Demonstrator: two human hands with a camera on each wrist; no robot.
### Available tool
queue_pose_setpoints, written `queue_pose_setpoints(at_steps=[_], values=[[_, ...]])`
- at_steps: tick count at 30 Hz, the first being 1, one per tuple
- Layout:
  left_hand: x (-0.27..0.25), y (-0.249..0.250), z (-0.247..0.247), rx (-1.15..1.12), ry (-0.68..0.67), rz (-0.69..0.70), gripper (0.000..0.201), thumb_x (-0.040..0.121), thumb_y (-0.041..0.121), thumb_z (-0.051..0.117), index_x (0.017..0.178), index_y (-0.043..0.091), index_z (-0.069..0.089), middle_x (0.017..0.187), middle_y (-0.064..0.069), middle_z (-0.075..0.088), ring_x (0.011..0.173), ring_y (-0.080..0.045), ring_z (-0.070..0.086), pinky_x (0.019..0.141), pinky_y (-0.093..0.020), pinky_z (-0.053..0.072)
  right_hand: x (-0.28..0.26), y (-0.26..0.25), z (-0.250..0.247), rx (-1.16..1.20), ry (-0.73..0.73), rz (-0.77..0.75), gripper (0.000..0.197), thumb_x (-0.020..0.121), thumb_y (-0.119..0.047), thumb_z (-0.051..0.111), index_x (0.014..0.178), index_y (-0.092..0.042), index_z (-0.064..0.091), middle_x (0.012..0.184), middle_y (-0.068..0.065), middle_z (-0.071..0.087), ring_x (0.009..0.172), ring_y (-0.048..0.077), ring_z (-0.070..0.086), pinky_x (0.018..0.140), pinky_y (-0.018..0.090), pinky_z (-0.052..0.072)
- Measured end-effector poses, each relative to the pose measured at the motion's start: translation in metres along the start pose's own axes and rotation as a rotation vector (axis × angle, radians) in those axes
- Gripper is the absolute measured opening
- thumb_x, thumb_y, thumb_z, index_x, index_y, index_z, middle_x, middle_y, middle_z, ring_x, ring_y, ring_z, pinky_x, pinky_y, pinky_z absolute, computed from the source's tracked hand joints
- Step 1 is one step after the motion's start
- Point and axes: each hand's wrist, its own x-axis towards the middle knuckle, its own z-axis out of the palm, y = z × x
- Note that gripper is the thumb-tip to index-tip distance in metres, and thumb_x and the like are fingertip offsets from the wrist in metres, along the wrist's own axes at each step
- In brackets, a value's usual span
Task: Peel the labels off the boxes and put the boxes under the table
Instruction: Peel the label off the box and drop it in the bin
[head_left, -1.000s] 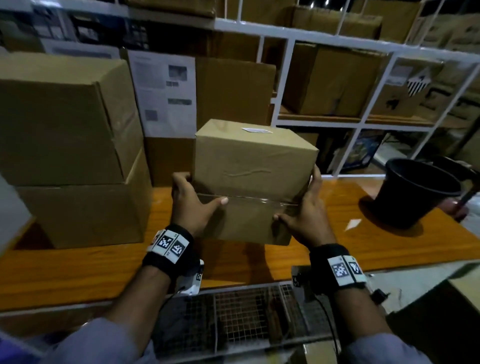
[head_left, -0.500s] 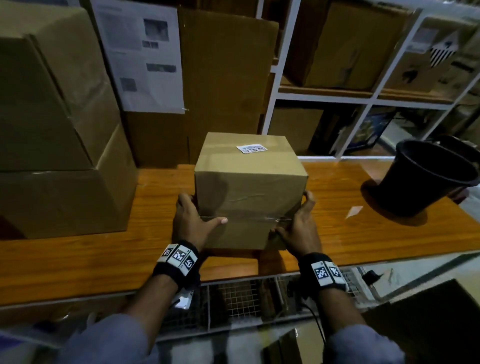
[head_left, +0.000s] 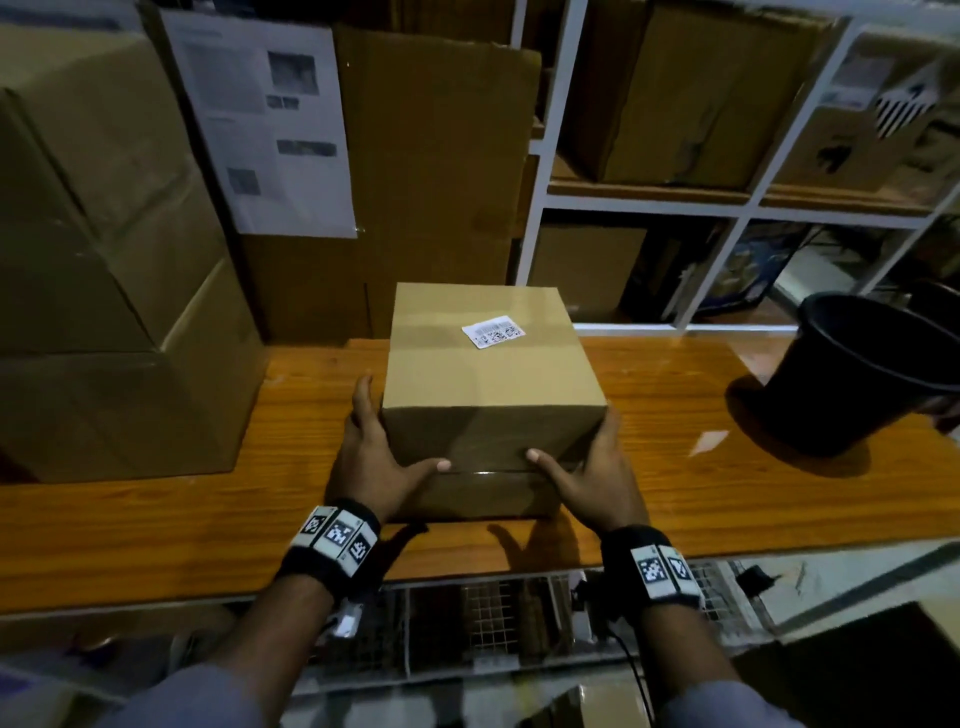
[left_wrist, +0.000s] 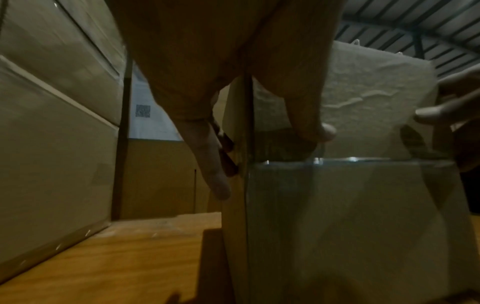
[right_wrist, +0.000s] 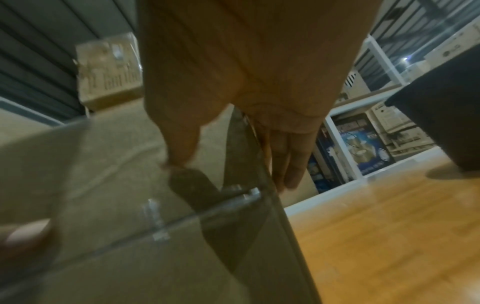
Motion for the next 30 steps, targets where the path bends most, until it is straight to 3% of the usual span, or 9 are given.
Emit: queue_pose_setpoints(at_steps=[4,8,10,13,15,19,23,28,30], values=[[0.005,0.03,-0.015,-0.01,0.07,0.178,0.146,0.055,0.053,0.097,0.162,0.042,-0.003,0.168,-0.01,0.016,0.151,-0.035,0.028,0.113,-0.058,0.04,0.006,-0.025,-0.014,0.032,0.173,-0.113,0.116,0.082,-0.066,0.076,0.164,-0.037,-0.001,0.166,0.006,0.031,0.149,0.028,0.036,0.117,0.055,0.041],[0.012,0.064,-0.025,-0.015,0.057,0.265,0.116,0.066,0.079,0.074,0.16,0.042,0.015,0.169,0.004,0.01,0.148,-0.026,0.032,0.107,-0.046,0.047,0.019,-0.05,-0.025,-0.093,0.185,-0.202,0.091,0.09,-0.065,0.067,0.161,-0.031,0.022,0.158,0.001,0.042,0.144,0.025,0.039,0.116,0.054,0.039],[0.018,0.078,-0.026,-0.023,0.011,0.253,0.086,0.081,0.072,0.068,0.153,0.037,0.035,0.168,0.005,0.017,0.142,-0.017,0.037,0.105,-0.039,0.049,0.027,-0.063,-0.029,-0.231,0.136,-0.242,0.074,0.092,-0.063,0.064,0.153,-0.029,0.039,0.149,-0.001,0.051,0.139,0.023,0.042,0.115,0.05,0.037],[0.03,0.096,-0.03,0.156,-0.1,0.287,0.048,0.098,0.047,0.063,0.143,0.033,0.05,0.156,0.001,0.041,0.141,-0.021,0.041,0.109,-0.048,0.047,0.038,-0.079,-0.029,-0.439,0.059,-0.258,0.048,0.095,-0.057,0.062,0.133,-0.028,0.061,0.135,-0.003,0.062,0.13,0.022,0.047,0.108,0.045,0.038],[0.041,0.104,-0.034,0.34,-0.271,0.267,0.052,0.101,0.041,0.061,0.149,0.032,0.045,0.155,0.0,0.045,0.142,-0.025,0.041,0.111,-0.047,0.043,0.047,-0.09,-0.029,-0.517,0.028,-0.244,0.04,0.096,-0.053,0.063,0.124,-0.026,0.068,0.126,0.0,0.065,0.121,0.023,0.052,0.103,0.043,0.043],[0.074,0.118,-0.042,0.556,-0.506,0.227,0.078,0.095,0.045,0.071,0.16,0.027,0.031,0.161,-0.006,0.04,0.144,-0.029,0.04,0.111,-0.045,0.041,0.066,-0.112,-0.023,-0.589,-0.101,-0.147,0.053,0.093,-0.062,0.064,0.129,-0.022,0.063,0.129,0.007,0.06,0.121,0.027,0.054,0.101,0.047,0.051],[0.119,0.117,-0.049,0.53,-0.592,0.186,0.074,0.096,0.046,0.069,0.158,0.027,0.033,0.158,-0.01,0.044,0.13,-0.028,0.054,0.096,-0.038,0.053,0.072,-0.124,-0.014,-0.787,-0.233,-0.114,0.063,0.089,-0.073,0.061,0.125,-0.021,0.062,0.133,0.008,0.053,0.125,0.031,0.048,0.102,0.05,0.05],[0.164,0.11,-0.052,0.587,-0.585,0.268,0.073,0.094,0.061,0.063,0.155,0.026,0.041,0.158,-0.009,0.044,0.135,-0.03,0.05,0.101,-0.043,0.048,0.077,-0.119,-0.007,-0.774,-0.256,-0.097,0.053,0.095,-0.066,0.058,0.123,-0.021,0.062,0.13,0.008,0.054,0.121,0.027,0.052,0.101,0.046,0.051],[0.178,0.105,-0.053,0.582,-0.577,0.332,0.078,0.092,0.066,0.062,0.155,0.023,0.042,0.16,-0.007,0.041,0.142,-0.03,0.042,0.11,-0.047,0.042,0.077,-0.115,-0.007,-0.729,-0.277,-0.092,0.044,0.099,-0.056,0.058,0.124,-0.02,0.058,0.131,0.009,0.052,0.125,0.029,0.05,0.104,0.045,0.048]])
